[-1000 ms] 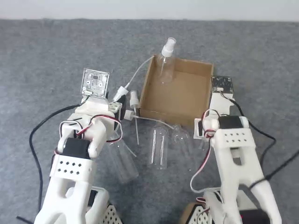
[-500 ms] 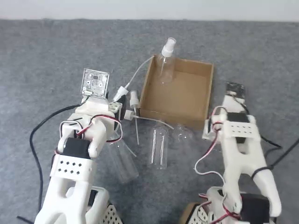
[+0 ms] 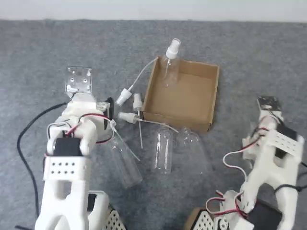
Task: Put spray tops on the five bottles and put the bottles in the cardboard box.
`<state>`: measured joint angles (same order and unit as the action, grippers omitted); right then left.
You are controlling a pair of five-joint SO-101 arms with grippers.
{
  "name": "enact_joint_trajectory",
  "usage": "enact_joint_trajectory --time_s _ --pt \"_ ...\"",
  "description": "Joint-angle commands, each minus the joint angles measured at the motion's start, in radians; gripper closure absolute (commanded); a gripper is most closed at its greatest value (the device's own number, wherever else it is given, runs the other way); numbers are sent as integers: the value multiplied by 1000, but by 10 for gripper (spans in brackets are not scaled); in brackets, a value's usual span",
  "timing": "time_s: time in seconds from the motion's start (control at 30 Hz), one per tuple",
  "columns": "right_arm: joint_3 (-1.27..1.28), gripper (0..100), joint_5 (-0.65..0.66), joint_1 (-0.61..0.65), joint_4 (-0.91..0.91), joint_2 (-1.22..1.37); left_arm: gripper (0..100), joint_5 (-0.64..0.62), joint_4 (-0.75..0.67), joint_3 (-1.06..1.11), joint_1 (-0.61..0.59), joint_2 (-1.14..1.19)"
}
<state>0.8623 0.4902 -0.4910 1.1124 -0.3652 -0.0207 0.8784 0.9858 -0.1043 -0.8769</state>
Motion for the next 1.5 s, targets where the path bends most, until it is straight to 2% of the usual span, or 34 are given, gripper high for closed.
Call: enact_joint_trajectory --time_s 0.0,0.17,0.3,0.47,0.9,1.03,1.3,1.47 --pt "-26 858 196 -62 5 -4 848 40 32 -128 -49 213" --pt "-26 857 397 -88 1 -2 844 35 152 -401 -87 585" --pt "-26 857 416 -88 1 1 839 -25 229 -590 -112 824" --pt "-20 854 416 -88 -58 5 770 -92 250 -696 -112 1000" --pt "-20 854 416 -88 -67 7 784 -124 250 -717 -100 1189" --pt "-20 854 416 -90 -67 7 835 -41 250 -731 -71 1238" --pt "-20 854 416 -128 -70 7 905 -28 253 -819 -63 1229" --pt "-20 854 417 -147 -73 7 918 -25 282 -967 -66 1229"
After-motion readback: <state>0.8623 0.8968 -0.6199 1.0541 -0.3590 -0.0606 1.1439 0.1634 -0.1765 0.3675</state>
